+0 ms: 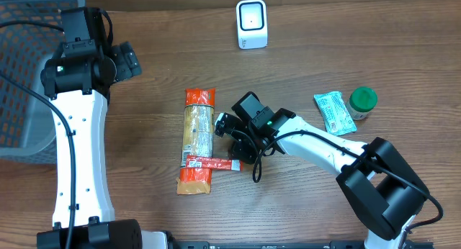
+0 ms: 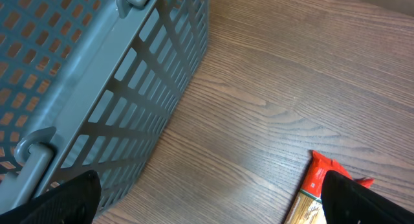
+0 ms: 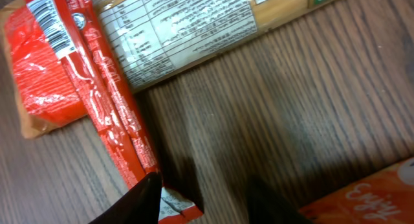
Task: Scan the item barcode
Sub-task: 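Lower the right gripper and grasp the spaghetti pack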
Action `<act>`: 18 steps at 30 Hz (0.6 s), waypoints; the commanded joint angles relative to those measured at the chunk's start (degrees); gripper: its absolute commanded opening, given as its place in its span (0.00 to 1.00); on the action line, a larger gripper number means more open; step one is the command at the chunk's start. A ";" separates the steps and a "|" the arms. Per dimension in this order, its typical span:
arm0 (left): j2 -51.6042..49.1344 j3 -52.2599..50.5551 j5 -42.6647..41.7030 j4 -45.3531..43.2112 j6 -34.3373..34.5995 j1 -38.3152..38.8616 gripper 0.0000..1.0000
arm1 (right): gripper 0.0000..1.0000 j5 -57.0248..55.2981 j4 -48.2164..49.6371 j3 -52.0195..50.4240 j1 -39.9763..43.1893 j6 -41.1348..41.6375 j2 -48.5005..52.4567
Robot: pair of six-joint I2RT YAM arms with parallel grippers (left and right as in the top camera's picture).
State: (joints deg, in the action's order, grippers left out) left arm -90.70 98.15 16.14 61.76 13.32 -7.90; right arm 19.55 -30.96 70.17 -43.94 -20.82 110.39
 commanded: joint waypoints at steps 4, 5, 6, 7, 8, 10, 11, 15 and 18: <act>0.81 1.05 0.76 -0.04 -0.48 0.04 1.00 | 0.37 4.09 -2.62 1.33 -1.07 -5.27 0.22; 0.81 1.05 0.76 -0.04 -0.48 0.04 1.00 | 0.37 4.02 -2.75 1.11 -1.22 -5.97 0.22; 0.81 1.05 0.76 -0.02 -0.48 0.04 1.00 | 0.36 3.61 -2.67 0.85 -1.33 -6.58 0.22; 0.81 1.05 0.76 -0.04 -0.48 0.04 1.00 | 0.37 2.95 -2.27 0.52 -1.38 -6.71 0.24; 0.81 1.05 0.76 -0.04 -0.48 0.04 1.00 | 0.37 2.03 -1.64 0.09 -1.38 -6.73 0.24; 0.81 1.05 0.76 -0.04 -0.48 0.04 1.00 | 0.37 0.74 -0.04 -0.74 -1.36 -6.73 0.24; 0.81 1.05 0.76 -0.04 -0.48 0.04 1.00 | 0.37 0.46 1.01 -1.18 -1.36 -6.71 0.24; 0.81 1.05 0.76 -0.04 -0.48 0.04 1.00 | 0.38 0.48 3.02 -1.77 -1.36 -6.71 0.39; 0.81 1.05 0.76 -0.04 -0.48 0.04 1.00 | 0.38 1.03 2.64 -1.77 -1.44 -6.71 0.44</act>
State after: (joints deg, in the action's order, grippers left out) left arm -90.70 98.15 16.14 61.76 13.32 -7.90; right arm 20.51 -28.38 68.93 -45.15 -26.98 110.39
